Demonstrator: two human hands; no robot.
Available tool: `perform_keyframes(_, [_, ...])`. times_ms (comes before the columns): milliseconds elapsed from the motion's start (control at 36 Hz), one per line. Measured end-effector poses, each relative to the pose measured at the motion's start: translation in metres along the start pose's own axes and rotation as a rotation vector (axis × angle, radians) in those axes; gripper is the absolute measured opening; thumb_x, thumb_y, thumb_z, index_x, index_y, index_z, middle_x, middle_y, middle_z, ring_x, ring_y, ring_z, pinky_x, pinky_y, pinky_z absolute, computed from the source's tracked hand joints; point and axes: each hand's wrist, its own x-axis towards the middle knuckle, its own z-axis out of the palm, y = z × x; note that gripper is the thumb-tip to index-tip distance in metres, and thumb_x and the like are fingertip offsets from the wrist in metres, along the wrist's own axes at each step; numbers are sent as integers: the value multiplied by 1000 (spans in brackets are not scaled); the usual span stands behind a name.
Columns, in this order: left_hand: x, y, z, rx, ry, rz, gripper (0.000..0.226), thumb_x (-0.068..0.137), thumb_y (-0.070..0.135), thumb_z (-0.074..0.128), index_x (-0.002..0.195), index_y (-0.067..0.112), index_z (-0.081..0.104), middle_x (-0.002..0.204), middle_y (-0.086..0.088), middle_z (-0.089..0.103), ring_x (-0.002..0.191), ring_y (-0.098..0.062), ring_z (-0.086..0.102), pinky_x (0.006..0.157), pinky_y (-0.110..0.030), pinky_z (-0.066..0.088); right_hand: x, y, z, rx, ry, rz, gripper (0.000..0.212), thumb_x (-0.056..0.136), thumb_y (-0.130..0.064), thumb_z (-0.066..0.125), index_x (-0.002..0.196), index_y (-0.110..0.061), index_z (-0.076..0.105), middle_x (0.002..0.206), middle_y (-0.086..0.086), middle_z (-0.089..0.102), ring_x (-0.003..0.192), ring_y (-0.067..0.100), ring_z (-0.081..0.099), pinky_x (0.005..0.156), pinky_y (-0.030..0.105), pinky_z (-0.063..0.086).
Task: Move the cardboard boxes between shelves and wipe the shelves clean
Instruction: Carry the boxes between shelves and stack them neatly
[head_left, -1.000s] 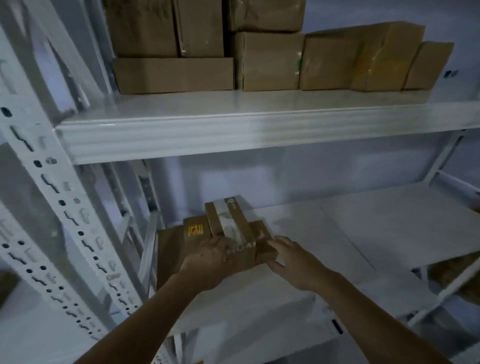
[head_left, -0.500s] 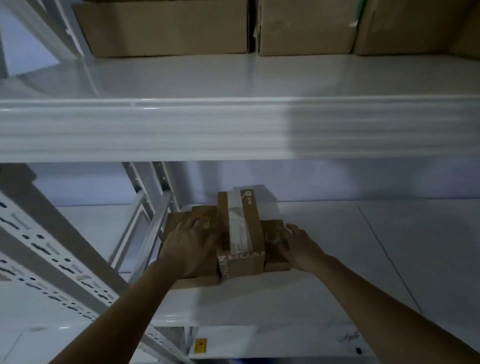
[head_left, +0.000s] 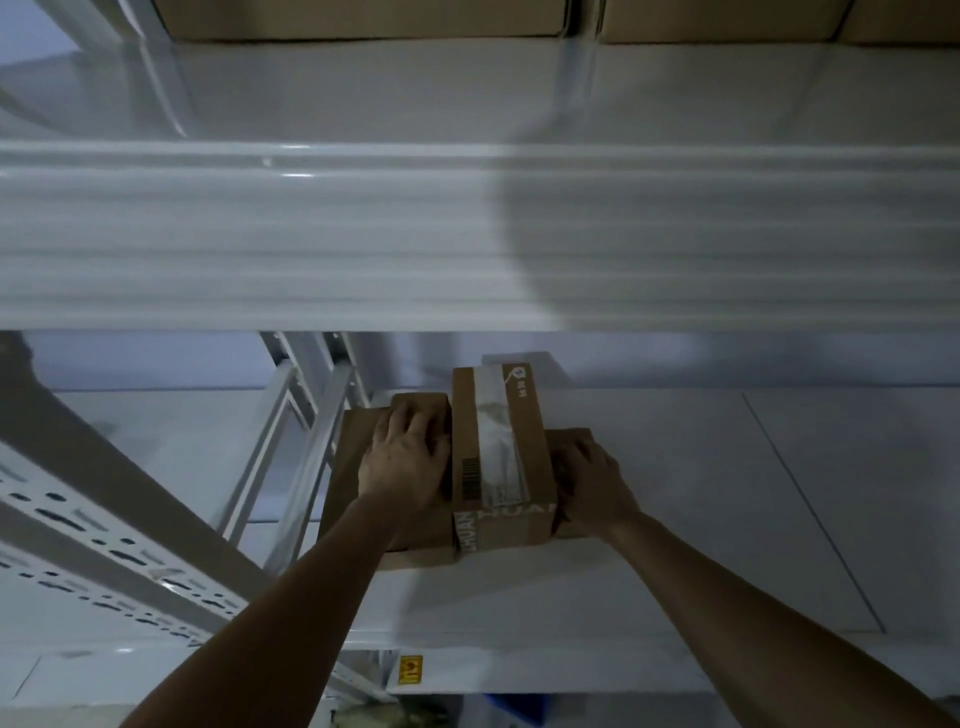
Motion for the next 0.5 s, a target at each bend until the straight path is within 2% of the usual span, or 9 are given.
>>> perform_keyframes(56, [3,-1,2,13,1,-17,61,96,58,50,149,29,38,166,-3,22,152,-31,20,113,-56,39,-7,-8,-5,3,16,-9,58,89,-50,59,142,-30,44,156,7,27,137,44,34,101,58,47])
perform_keyframes(111, [4,-2,4,42,4,-8,63,92,58,58,144,28,39,162,-4,26,149,-32,25,108,-57,43,-9,-9,-5,10,25,15,62,88,-50,63,143,-30,42,157,6,25,133,47,39,98,57,49])
perform_keyframes(194, [4,-2,7,61,14,-4,56,92,53,59,139,28,40,162,-5,25,147,-33,27,107,-59,42,-10,-11,-3,10,14,34,66,88,-49,67,146,-34,39,159,5,22,131,49,41,98,55,49])
perform_keyframes(361, [1,-7,-1,46,20,45,60,97,44,57,152,35,35,167,-5,19,151,-35,21,112,-62,37,-19,-7,-12,13,99,81,59,96,-49,52,151,-39,32,163,-1,18,134,42,35,101,53,47])
perform_keyframes(500, [-17,-7,-27,-6,117,73,59,98,48,54,153,32,38,167,-7,21,152,-35,20,117,-58,32,-36,2,-43,-32,159,98,60,101,-54,40,157,-38,27,167,-4,12,140,41,30,109,51,41])
